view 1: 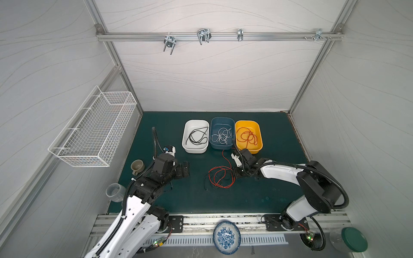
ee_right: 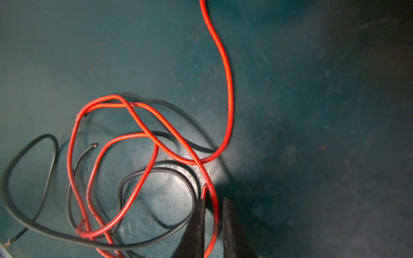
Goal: Untangle the cables
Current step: 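Lower the right gripper and grasp a red wire end in the pile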
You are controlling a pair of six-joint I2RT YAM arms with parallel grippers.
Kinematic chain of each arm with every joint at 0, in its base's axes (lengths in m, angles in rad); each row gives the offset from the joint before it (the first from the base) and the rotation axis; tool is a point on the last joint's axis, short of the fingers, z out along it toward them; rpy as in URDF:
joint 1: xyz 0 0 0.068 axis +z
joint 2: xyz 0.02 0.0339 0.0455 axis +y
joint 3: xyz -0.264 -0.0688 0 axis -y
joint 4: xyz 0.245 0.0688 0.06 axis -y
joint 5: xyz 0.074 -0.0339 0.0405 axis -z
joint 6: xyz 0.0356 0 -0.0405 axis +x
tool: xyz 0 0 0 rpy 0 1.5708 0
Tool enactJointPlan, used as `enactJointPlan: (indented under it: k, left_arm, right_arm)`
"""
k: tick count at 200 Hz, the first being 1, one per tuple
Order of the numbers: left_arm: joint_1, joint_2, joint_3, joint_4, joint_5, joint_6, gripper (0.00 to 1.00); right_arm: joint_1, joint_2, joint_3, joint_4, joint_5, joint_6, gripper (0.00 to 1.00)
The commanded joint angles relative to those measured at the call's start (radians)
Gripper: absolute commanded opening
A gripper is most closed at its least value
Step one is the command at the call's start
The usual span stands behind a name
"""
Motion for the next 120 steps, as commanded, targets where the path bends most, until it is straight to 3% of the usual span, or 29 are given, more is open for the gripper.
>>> enactJointPlan:
  k: [1, 120]
  left_arm:
    - [-0.002, -0.003, 0.006, 0.04, 0.002, 0.016, 1.0]
    - [-0.005, -0.008, 0.003, 0.041, 0.004, 0.016, 1.0]
  right_arm:
    - [-0.004, 0.016, 0.012, 0.013, -0.007, -0.004, 0.13]
    - [-0.005, -0.148, -0.019, -0.022, 0.058, -0.013, 0.0]
